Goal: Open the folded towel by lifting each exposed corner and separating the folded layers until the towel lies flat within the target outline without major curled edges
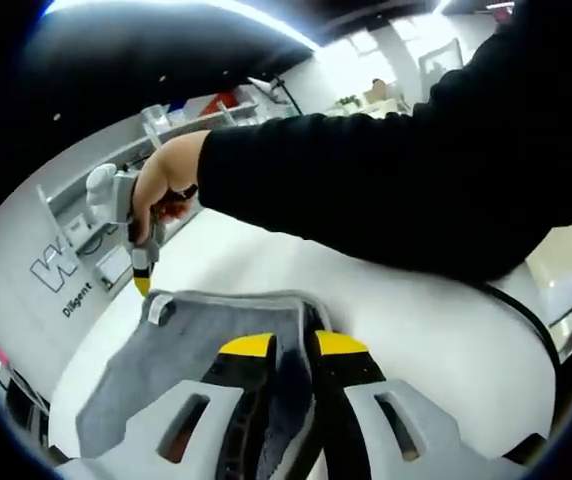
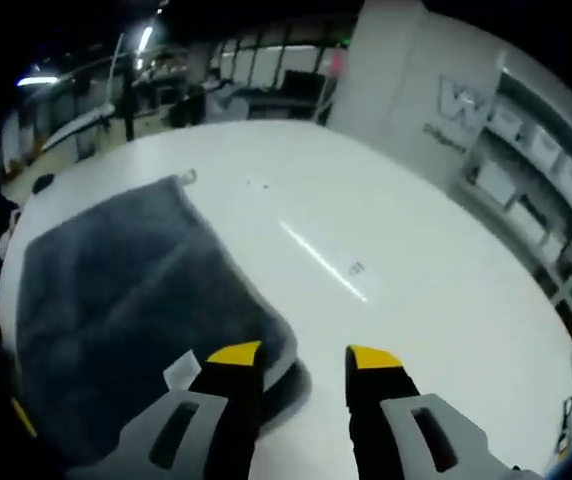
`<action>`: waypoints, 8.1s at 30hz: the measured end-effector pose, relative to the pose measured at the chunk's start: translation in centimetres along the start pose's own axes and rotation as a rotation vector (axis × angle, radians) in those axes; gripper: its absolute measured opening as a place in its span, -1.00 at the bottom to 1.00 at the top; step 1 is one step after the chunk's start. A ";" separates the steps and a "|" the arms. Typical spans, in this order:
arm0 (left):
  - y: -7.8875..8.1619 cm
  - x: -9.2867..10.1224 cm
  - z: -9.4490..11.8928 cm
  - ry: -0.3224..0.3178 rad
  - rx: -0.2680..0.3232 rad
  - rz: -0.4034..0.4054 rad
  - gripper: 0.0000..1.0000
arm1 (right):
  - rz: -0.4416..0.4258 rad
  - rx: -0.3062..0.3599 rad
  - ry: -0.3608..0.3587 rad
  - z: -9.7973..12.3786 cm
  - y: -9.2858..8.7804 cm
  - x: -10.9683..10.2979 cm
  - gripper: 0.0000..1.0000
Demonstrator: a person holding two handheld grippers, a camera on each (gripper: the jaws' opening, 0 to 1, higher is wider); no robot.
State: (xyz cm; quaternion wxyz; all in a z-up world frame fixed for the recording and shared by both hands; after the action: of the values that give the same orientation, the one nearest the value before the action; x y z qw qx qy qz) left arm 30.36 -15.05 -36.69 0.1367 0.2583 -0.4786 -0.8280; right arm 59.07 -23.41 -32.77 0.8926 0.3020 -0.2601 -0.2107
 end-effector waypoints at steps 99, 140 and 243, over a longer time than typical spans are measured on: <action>0.0 1.2 0.2 -0.035 -0.001 -0.029 -0.97 | -0.197 0.022 0.215 -1.0 -2.1 -1.5 -0.45; -0.3 1.5 0.2 -0.044 0.000 -0.034 -0.97 | -0.140 0.213 0.386 -0.7 0.5 -2.9 -0.65; 2.3 -5.1 9.9 0.041 0.389 0.240 -0.99 | -0.107 -0.046 0.106 1.2 9.2 -3.5 -1.00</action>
State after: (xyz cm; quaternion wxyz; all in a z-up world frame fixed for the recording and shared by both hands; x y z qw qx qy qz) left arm 28.99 -6.67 -29.18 0.1914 0.2379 -0.6536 -0.6925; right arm 57.66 -15.38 -27.18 0.8993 0.3054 -0.1912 -0.2477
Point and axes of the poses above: the point that each gripper's makers call its tool centre point, and the gripper's own axes: z roughly backward along the fingers, x roughly to its right, y roughly out of its top, the point moved 7 cm from there along z, roughly backward along the fingers, and after that the axes turned 12 degrees about z, right-handed, at the moved point
